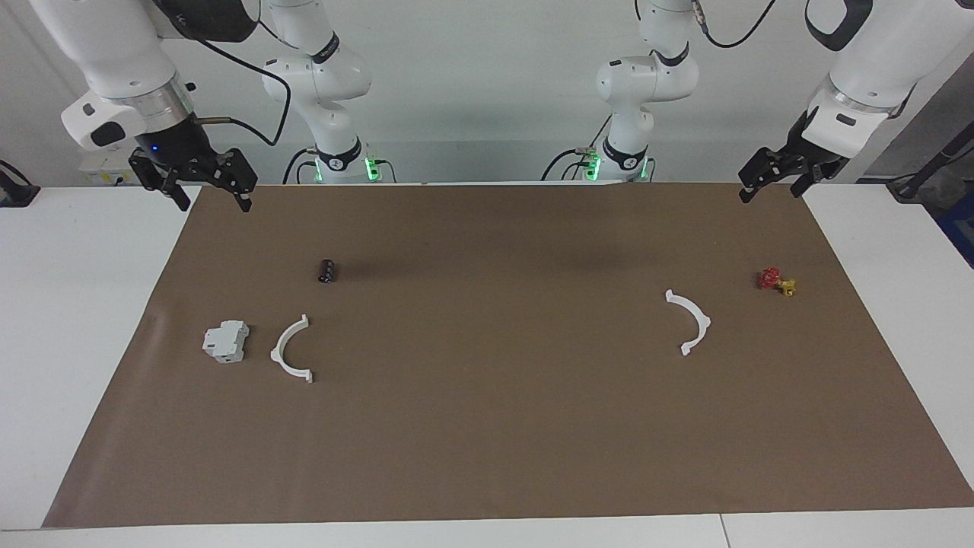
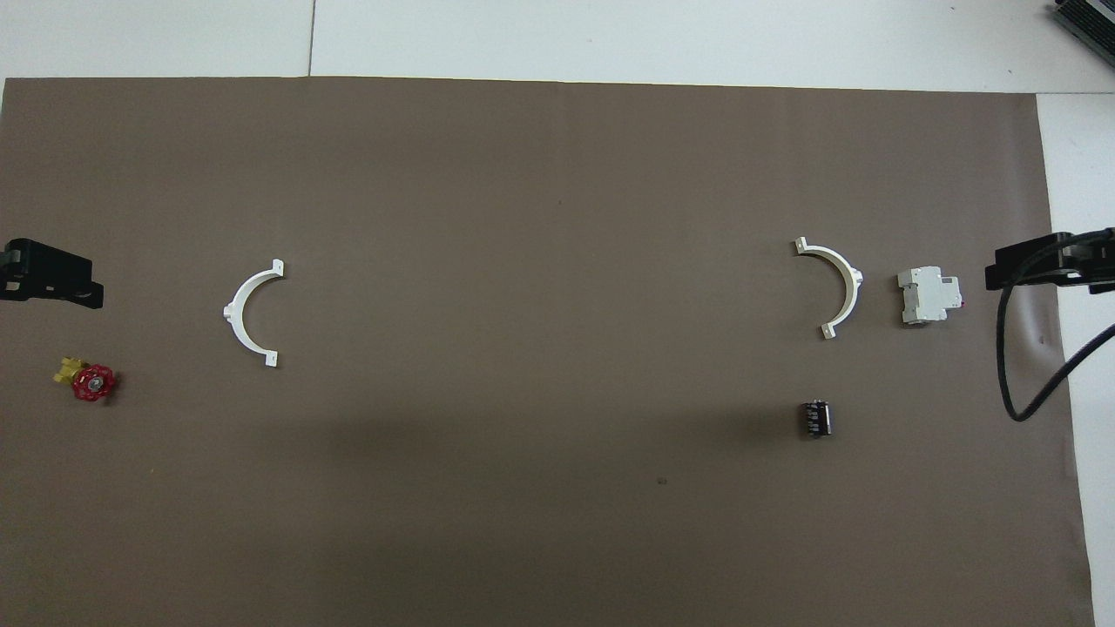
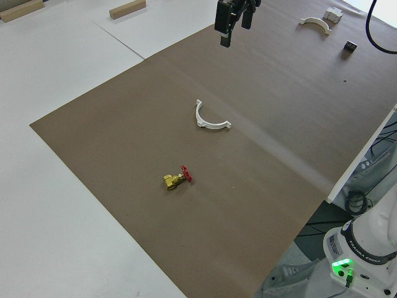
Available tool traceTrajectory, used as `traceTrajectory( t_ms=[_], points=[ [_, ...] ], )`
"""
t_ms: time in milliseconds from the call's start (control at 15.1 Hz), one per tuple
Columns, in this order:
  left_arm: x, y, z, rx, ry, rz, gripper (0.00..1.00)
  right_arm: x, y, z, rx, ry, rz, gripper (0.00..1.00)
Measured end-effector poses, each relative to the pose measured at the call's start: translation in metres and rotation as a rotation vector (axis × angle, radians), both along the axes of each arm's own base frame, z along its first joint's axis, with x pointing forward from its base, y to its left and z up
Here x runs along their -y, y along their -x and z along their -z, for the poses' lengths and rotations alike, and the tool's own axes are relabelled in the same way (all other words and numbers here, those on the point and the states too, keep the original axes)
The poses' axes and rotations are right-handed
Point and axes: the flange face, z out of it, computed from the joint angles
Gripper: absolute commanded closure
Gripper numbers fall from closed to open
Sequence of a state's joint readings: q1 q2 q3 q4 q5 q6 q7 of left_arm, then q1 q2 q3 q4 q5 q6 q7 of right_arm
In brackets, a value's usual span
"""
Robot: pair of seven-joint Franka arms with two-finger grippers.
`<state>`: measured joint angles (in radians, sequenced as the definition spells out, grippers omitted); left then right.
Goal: Assemble drain pipe with both arms
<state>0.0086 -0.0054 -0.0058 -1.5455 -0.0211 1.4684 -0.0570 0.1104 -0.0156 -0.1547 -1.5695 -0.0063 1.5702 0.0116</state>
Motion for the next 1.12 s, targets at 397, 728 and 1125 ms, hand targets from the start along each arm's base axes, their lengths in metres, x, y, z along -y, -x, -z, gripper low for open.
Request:
traceTrajectory(
  t_ms=[397,728,1125],
  points=[
    [0.000,0.000,0.000,0.000,0.000,0.000,0.00,0.001,-0.001,0.004,0.004,0.000,0.001,0.00],
    [0.000,0.000,0.000,0.000,0.000,0.000,0.00,0.000,-0.011,0.065,0.089,0.001,-0.045,0.00],
    [0.000,0.000,0.000,0.000,0.000,0.000,0.00,-0.003,-0.045,0.207,0.115,-0.031,-0.282,0.00]
  ],
)
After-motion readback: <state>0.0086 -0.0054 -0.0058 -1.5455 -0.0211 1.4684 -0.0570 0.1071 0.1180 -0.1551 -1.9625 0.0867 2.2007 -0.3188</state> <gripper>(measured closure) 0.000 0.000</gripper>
